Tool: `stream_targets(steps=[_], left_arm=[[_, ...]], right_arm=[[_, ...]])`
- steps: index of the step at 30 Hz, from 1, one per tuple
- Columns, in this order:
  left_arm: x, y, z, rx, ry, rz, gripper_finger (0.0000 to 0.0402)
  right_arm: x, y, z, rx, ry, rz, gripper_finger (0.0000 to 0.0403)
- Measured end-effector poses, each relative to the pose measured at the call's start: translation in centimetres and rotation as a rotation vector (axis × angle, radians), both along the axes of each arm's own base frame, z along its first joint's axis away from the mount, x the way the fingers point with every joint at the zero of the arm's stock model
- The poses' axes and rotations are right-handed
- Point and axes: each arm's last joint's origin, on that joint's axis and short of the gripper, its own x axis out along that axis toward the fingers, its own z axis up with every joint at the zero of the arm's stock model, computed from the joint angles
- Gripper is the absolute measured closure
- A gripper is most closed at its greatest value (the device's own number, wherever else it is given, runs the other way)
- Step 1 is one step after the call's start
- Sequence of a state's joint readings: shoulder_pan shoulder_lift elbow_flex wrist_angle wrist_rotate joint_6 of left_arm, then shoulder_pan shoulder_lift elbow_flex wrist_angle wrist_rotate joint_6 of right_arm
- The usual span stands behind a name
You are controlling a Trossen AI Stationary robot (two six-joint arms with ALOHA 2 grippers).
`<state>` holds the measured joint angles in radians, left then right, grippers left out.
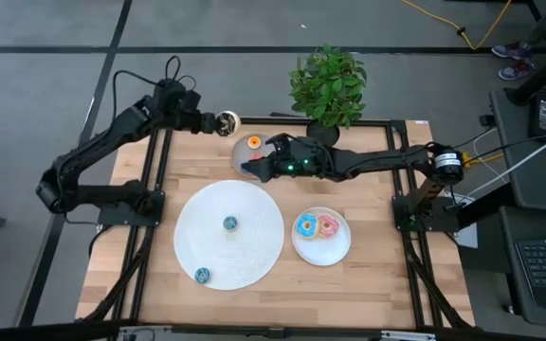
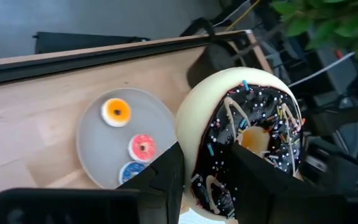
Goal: Pick & Place donuts
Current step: Put the large black donut on the white plate
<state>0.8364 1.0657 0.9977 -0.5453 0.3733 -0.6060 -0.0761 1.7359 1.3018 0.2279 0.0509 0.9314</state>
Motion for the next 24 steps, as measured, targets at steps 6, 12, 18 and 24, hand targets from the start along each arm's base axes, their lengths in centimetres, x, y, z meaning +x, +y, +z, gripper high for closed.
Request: stream_targets(steps=[6, 12, 18, 24], left_arm=[[0.6, -1.8, 0.7, -0.009, -0.031, -0.038, 0.0297], [1.7, -3.2, 0.7, -0.02, -0.027, -0.075, 0.0297], [2.7, -4.6, 0.8, -0.034, -0.048, -0.123, 0.0297], [3.4, -5.5, 0.8, -0.024, -0.042, -0.129, 0.0297]], right_arm=[[0.0, -1.2, 0.4, 0.003, -0.047, -0.032, 0.0103], [-0.2, -2.5, 0.6, 0.001, -0.069, -0.08, 0.0094], [-0.3, -3.3, 0.6, 0.017, -0.072, -0.103, 0.0093], [-0.3, -3.3, 0.6, 0.023, -0.073, -0.095, 0.0093]])
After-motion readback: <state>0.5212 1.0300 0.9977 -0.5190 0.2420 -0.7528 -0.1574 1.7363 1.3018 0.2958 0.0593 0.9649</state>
